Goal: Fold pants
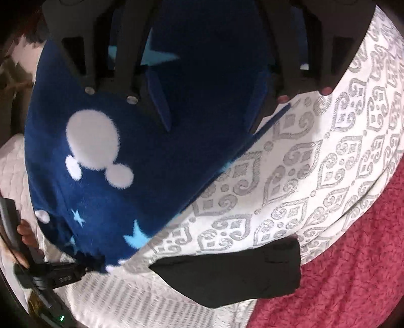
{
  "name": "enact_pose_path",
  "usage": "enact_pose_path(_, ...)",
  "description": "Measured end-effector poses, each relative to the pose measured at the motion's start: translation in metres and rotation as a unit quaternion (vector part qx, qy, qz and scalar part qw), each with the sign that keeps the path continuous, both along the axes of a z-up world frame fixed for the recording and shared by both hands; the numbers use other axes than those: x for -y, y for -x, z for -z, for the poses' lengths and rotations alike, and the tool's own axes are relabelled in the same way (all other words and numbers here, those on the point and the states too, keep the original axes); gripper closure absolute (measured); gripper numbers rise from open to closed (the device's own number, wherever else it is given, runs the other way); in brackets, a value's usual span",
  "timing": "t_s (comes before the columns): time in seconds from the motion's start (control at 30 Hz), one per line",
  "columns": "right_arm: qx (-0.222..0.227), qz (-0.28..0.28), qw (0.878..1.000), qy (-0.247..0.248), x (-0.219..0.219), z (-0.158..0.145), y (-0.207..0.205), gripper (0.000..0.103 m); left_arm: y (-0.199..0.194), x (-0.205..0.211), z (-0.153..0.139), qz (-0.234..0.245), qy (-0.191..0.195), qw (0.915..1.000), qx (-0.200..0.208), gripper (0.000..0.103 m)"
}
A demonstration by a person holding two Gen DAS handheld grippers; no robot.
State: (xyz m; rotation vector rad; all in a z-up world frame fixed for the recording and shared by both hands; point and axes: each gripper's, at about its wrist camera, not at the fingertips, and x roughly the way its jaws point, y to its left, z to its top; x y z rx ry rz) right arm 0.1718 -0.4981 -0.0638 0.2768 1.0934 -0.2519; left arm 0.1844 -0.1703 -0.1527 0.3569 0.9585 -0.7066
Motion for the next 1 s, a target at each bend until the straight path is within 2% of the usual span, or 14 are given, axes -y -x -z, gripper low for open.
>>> enact_pose_path(0.07,-0.026,-0.019,0.999,-0.017,0.009,0.018,-0.013,0.090,0.000,-0.006,-0.003,-0.017,0.005,0.9998,-0.003,0.041)
enact_pose_path(0.13,-0.041,-0.047,0.998,0.025,-0.004,0.025,-0.014,0.081,0.005,-0.012,-0.005,-0.029,-0.005,0.9996,0.003,0.041)
enact_pose_path(0.17,-0.038,-0.060,0.996,0.050,-0.012,0.020,-0.011,0.078,0.010,-0.018,-0.008,-0.036,-0.009,0.9993,0.008,0.041)
enact_pose_path(0.23,-0.031,-0.064,0.994,0.079,-0.019,0.002,0.006,0.057,0.024,-0.036,-0.020,-0.053,0.001,0.9984,0.018,0.041)
enact_pose_path(0.3,-0.009,-0.042,0.992,0.117,-0.020,-0.020,0.030,0.044,0.046,-0.062,-0.035,-0.072,0.026,0.9967,0.025,0.041)
enact_pose_path(0.33,0.006,-0.038,0.990,0.135,-0.022,-0.032,0.045,0.041,0.063,-0.080,-0.043,-0.087,0.044,0.9949,0.026,0.041)
enact_pose_path(0.4,0.023,-0.042,0.989,0.140,-0.030,-0.047,0.066,0.038,0.089,-0.104,-0.049,-0.100,0.073,0.9921,0.020,0.041)
enact_pose_path(0.53,0.060,-0.091,0.992,0.063,-0.062,-0.057,0.120,0.038,0.141,-0.128,-0.046,-0.086,0.084,0.9928,0.003,0.041)
enact_pose_path(0.63,0.057,-0.134,0.989,0.003,-0.098,-0.037,0.141,0.038,0.170,-0.131,-0.038,-0.076,0.079,0.9940,-0.006,0.041)
enact_pose_path(0.73,0.042,-0.178,0.982,-0.037,-0.144,-0.008,0.150,0.038,0.189,-0.128,-0.033,-0.060,0.109,0.9914,-0.038,0.041)
enact_pose_path(0.8,0.023,-0.196,0.979,-0.046,-0.166,0.009,0.150,0.038,0.201,-0.116,-0.024,-0.029,0.127,0.9886,-0.076,0.041)
enact_pose_path(0.9,0.010,-0.190,0.982,-0.015,-0.183,0.028,0.146,0.038,0.211,-0.086,-0.007,0.016,0.135,0.9843,-0.112,0.041)
enact_pose_path(0.97,0.010,-0.173,0.985,-0.024,-0.177,0.032,0.139,0.038,0.204,-0.055,0.004,0.031,0.125,0.9846,-0.119,0.041)
enact_pose_path(1.0,0.010,-0.163,0.986,-0.036,-0.174,0.032,0.137,0.038,0.198,-0.039,0.007,0.035,0.116,0.9867,-0.108,0.041)
